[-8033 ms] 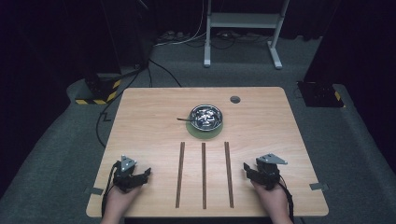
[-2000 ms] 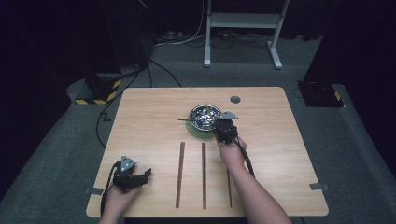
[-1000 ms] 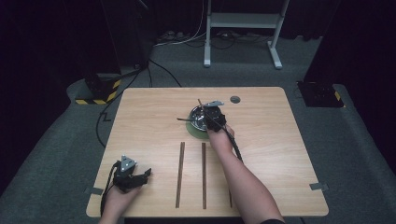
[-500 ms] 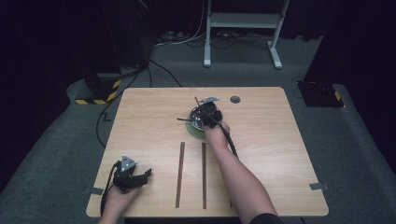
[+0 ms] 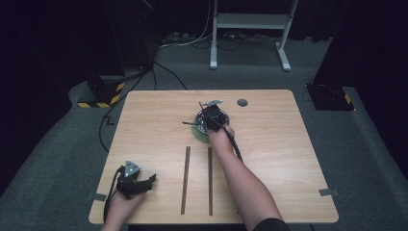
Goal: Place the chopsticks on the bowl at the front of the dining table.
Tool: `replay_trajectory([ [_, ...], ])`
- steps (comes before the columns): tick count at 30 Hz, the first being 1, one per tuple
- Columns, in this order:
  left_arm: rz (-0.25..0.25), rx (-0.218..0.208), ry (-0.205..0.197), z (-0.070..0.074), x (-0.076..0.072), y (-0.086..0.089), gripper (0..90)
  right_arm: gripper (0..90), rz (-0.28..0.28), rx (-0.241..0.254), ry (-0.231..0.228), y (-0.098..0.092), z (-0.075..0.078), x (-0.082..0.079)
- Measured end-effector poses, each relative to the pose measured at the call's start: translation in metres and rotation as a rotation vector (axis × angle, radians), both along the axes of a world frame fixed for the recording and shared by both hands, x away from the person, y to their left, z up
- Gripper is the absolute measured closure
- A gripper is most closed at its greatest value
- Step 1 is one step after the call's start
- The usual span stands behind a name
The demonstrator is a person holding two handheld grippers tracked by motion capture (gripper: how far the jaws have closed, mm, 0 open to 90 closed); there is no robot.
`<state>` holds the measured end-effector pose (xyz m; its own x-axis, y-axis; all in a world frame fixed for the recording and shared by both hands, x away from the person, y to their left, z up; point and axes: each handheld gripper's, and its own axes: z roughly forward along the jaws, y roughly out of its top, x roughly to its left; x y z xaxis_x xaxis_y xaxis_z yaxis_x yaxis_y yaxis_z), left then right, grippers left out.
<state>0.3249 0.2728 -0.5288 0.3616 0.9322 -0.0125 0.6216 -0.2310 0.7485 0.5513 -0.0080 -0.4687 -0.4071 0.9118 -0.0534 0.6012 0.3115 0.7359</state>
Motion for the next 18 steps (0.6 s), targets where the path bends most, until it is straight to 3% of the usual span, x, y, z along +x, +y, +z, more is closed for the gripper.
replay_trajectory([
  [14,-0.001,0.0,-0.001,0.0,0.0001,0.0,26.8,83.4,-0.013,0.007,0.032,-0.0008,0.001,0.0021],
  [18,-0.001,0.0,-0.001,0.0,0.0001,0.0,26.8,78.3,-0.015,0.006,0.023,-0.0013,-0.0003,0.0032],
])
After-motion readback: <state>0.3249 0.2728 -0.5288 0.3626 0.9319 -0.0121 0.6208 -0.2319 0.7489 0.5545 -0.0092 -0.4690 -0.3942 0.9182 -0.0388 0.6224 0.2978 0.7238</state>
